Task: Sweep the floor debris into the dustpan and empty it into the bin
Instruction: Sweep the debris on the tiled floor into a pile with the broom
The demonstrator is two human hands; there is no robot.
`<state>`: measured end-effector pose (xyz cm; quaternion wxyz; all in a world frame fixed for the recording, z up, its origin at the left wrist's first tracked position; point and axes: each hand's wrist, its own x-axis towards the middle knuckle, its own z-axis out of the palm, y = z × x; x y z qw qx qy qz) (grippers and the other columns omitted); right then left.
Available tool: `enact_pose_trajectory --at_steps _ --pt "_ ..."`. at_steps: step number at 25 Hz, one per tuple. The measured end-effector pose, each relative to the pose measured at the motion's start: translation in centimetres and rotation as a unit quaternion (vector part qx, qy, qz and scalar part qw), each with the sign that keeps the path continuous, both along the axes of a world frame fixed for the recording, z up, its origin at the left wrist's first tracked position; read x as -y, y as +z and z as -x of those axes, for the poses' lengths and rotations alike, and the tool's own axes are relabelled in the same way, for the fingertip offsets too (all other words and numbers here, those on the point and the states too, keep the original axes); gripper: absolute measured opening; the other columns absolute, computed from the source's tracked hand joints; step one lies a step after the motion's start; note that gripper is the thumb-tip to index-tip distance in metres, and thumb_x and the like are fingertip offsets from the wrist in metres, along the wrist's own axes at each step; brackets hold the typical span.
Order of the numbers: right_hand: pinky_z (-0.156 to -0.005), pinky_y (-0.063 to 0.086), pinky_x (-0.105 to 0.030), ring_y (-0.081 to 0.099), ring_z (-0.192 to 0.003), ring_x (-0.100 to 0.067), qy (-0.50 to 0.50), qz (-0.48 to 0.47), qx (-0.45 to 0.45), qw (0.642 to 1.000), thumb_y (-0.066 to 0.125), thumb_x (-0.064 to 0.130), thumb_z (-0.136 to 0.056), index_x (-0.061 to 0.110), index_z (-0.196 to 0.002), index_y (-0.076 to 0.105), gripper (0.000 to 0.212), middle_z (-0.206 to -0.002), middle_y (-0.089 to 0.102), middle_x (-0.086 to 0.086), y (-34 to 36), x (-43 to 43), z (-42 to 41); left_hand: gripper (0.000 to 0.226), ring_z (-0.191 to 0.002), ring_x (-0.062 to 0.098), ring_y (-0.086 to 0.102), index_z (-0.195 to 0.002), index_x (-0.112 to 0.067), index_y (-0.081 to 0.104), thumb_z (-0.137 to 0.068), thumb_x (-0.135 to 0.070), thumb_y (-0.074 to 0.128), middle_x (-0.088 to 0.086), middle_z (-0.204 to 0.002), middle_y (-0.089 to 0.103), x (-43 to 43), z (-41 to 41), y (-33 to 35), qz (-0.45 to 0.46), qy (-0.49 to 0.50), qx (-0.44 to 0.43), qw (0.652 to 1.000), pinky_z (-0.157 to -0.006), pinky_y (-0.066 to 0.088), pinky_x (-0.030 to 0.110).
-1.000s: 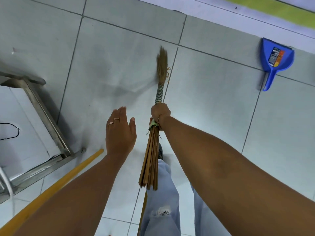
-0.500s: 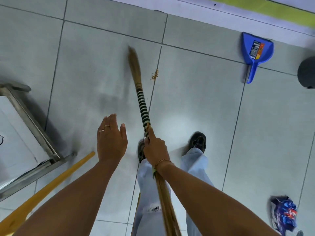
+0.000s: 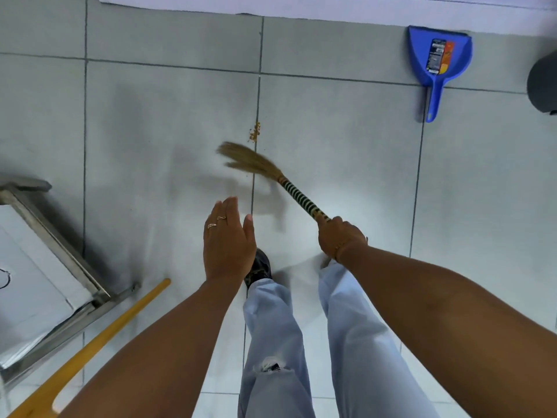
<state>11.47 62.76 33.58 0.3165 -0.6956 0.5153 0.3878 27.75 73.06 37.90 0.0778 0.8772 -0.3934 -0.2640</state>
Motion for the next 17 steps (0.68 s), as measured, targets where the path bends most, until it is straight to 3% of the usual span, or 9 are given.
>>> enact_pose_trajectory --at_steps 5,7,9,12,14,17 --pt "-0.087 0.047 -0.041 0.058 -0.108 -0.036 -0.033 0.021 0.042 0.998 0.020 0.030 -0.104 0.012 -0.141 0.035 0.044 -0.124 0.054 -0.017 1.4 4.3 2.6 0.050 -0.134 0.036 0.039 -0.134 -0.001 0.040 -0.093 -0.030 0.035 0.023 -0.136 0.050 3.9 1.5 0.2 0.000 -0.036 0.007 0.999 -0.110 0.035 0.047" --pt "-0.073 0.045 -0.038 0.059 -0.085 -0.033 -0.064 0.015 0.056 0.996 0.025 0.037 -0.101 0.014 -0.140 0.036 0.046 -0.109 0.057 -0.017 1.8 4.8 4.8 0.052 -0.133 0.037 0.040 -0.134 0.000 0.040 -0.093 -0.030 0.034 0.024 -0.136 0.050 5.3 1.6 0.6 -0.003 -0.039 0.018 0.999 -0.109 0.037 0.048" --pt "-0.066 0.045 -0.037 0.053 -0.070 -0.029 -0.059 0.030 0.076 0.995 0.034 0.028 -0.098 0.022 -0.147 0.023 0.051 -0.107 0.053 -0.015 2.7 5.8 7.8 0.048 -0.132 0.038 0.040 -0.134 0.001 0.040 -0.095 -0.027 0.038 0.025 -0.136 0.050 7.7 2.5 1.4 -0.003 -0.050 0.027 0.998 -0.109 0.036 0.049" --pt "-0.075 0.050 -0.041 0.063 -0.088 -0.036 -0.073 0.048 0.090 0.992 0.037 0.033 -0.098 0.024 -0.148 0.018 0.054 -0.116 0.055 -0.015 4.7 8.0 11.1 0.047 -0.136 0.035 0.034 -0.136 -0.001 0.036 -0.097 -0.025 0.040 0.023 -0.141 0.045 11.7 4.6 2.5 -0.005 -0.057 0.029 0.998 -0.112 0.031 0.047" --pt "-0.074 0.047 -0.038 0.064 -0.094 -0.035 -0.111 0.050 0.091 0.988 0.036 0.047 -0.096 0.019 -0.141 0.026 0.054 -0.112 0.062 -0.014 5.9 10.3 12.8 0.048 -0.138 0.034 0.031 -0.138 -0.002 0.034 -0.097 -0.026 0.039 0.022 -0.143 0.043 15.1 7.0 3.2 -0.003 -0.068 0.026 0.997 -0.113 0.028 0.046" --pt "-0.072 0.040 -0.033 0.061 -0.100 -0.034 -0.166 0.023 0.100 0.981 0.038 0.040 -0.098 0.009 -0.126 0.044 0.042 -0.114 0.063 -0.015 6.8 14.3 14.6 0.048 -0.136 0.035 0.033 -0.138 -0.002 0.034 -0.097 -0.025 0.040 0.023 -0.141 0.044 19.5 10.7 3.5 0.005 -0.083 0.030 0.996 -0.113 0.028 0.046"
